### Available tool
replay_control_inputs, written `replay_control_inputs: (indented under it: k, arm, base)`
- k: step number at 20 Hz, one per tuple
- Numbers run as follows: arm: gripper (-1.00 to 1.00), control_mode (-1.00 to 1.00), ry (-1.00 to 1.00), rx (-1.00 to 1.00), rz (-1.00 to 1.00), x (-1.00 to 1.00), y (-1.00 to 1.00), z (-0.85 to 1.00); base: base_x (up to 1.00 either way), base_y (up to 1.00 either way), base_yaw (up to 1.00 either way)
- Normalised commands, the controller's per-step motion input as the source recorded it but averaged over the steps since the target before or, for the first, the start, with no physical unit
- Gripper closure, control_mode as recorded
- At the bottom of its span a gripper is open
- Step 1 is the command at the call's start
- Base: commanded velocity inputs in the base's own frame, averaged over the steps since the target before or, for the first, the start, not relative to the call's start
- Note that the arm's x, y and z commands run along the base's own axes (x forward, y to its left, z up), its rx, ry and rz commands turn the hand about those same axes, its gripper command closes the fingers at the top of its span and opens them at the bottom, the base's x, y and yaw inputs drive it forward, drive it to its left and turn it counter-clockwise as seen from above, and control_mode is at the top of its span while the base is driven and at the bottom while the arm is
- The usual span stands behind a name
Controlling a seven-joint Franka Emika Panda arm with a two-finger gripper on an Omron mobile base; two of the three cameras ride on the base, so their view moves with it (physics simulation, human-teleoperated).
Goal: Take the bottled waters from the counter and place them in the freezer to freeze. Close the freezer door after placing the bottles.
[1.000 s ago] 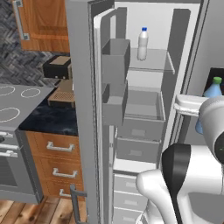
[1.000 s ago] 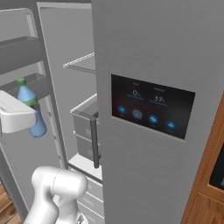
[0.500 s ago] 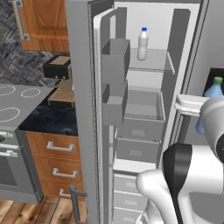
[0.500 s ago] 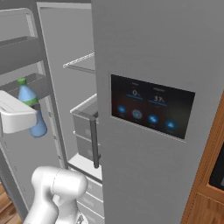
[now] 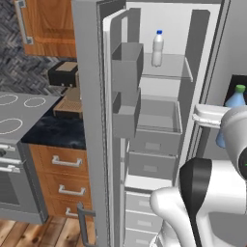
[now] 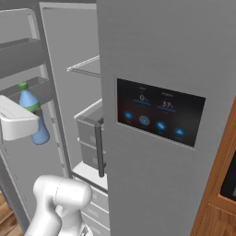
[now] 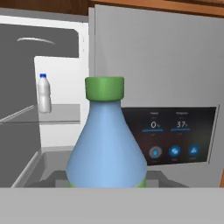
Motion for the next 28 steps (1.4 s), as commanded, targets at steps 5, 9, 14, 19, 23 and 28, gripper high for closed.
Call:
replay_control_inputs:
  k: [5,9,14,19,23,28]
  arm:
    - [1.0,-1.0,0.02,0.0,0.09,0.01,0.0,0.0]
    - [1.0,-1.0,-0.01,0.0,0.0,0.03,-0.02,-0.01]
    - [1.0,-1.0,-0.04,0.01,0.0,0.2,0.33,0.01]
    - [1.0,-1.0,0.01,0.01,0.09,0.13,0.03,0.15]
    - [1.0,-1.0,0.01,0.01,0.02,0.29,0.01,0.02]
    - [1.0,-1.0,0.0,0.0,0.02,0.51,0.24,0.06]
  base:
    - [0.01,0.0,0.03]
    - [0.0,0.0,0.0]
    - [0.0,0.0,0.0]
    - [0.0,0.0,0.0]
    - [0.0,0.0,0.0]
    - [0.0,0.0,0.0]
